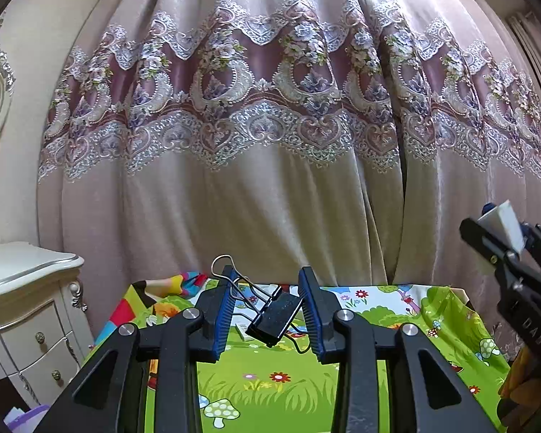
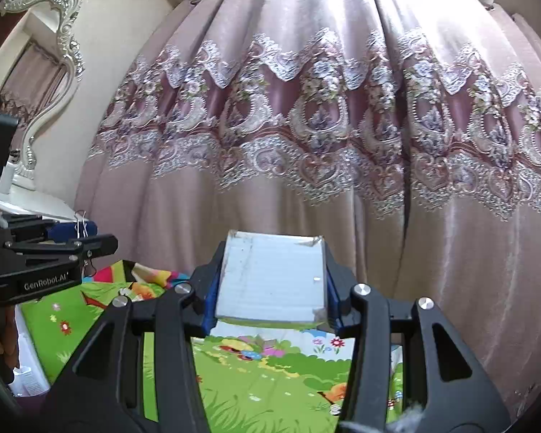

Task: Organize rigid objects
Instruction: 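Lift and carry the binder clip and white box over to the storage box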

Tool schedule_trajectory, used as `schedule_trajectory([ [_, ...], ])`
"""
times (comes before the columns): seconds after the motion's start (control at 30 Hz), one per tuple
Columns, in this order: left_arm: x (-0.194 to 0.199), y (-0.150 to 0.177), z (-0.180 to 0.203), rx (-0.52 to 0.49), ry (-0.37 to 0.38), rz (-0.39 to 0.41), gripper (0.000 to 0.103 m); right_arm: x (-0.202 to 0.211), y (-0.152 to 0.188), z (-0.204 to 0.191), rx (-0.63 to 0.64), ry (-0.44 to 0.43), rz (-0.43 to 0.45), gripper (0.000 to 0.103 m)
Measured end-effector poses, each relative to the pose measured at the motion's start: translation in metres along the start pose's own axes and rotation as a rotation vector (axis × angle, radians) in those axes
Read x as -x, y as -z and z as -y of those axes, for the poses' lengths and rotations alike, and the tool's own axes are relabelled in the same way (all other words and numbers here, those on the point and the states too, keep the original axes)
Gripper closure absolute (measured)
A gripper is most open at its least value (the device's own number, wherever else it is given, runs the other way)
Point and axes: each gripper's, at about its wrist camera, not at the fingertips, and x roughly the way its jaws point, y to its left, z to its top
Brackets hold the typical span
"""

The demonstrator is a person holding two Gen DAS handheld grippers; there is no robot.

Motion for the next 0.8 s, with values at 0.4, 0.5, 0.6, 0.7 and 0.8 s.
schedule_trajectory([
  [0.4, 0.021, 0.022, -0.041, 0.037, -0.071, -0.054, 0.067, -0.003, 0.005, -0.049, 0.021, -0.186, -0.065, 0.053],
  [0.5, 0.029, 0.030, -0.055, 0.050, -0.107, -0.071, 0.067, -0.001, 0.006, -0.068, 0.029, -0.260, -0.072, 0.053],
  [0.6, 0.037, 0.037, -0.071, 0.066, -0.144, -0.091, 0.067, -0.003, 0.006, -0.086, 0.020, -0.355, -0.102, 0.053],
  [0.7, 0.046, 0.046, -0.087, 0.084, -0.182, -0.113, 0.067, -0.008, 0.007, -0.105, 0.009, -0.457, -0.143, 0.053],
  [0.8, 0.055, 0.053, -0.103, 0.096, -0.224, -0.132, 0.067, -0.010, 0.008, -0.126, 0.010, -0.540, -0.168, 0.053],
])
